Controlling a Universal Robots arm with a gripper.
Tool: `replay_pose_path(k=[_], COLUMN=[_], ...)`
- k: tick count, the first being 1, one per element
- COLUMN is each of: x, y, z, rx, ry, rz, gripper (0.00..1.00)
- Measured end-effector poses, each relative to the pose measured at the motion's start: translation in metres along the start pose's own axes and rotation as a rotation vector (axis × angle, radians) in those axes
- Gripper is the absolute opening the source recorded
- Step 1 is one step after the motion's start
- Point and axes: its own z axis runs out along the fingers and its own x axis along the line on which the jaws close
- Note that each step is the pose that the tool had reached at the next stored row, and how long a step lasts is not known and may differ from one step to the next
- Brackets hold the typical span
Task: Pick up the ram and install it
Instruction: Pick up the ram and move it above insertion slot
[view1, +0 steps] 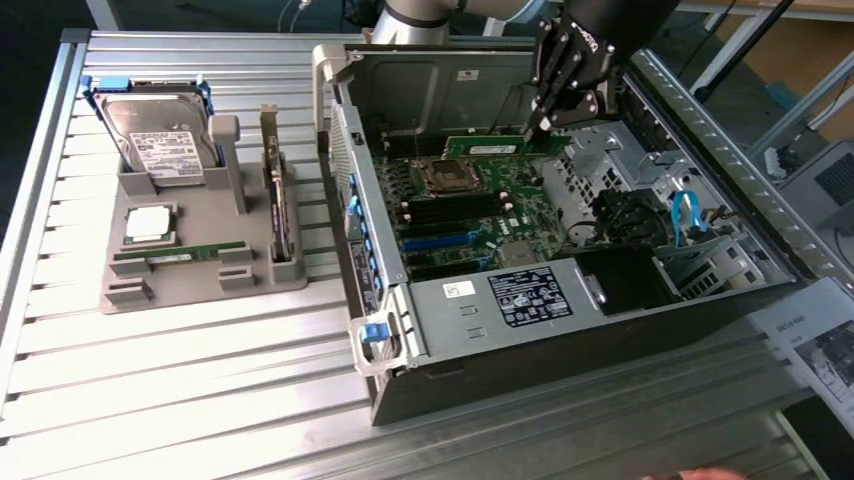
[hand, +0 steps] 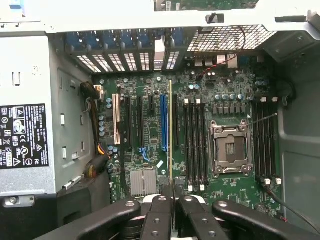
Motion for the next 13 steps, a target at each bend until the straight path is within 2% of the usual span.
replay_pose_path(k=[6,13], x=[-0.0005,-0.0028], y=[0.0,0.0002], z=[0.0,0.0003], rx=[-0.0009,-0.001], ry=[0.0018,0.0019], rz=[-0.028,-0.031], gripper=[0.12,0.12])
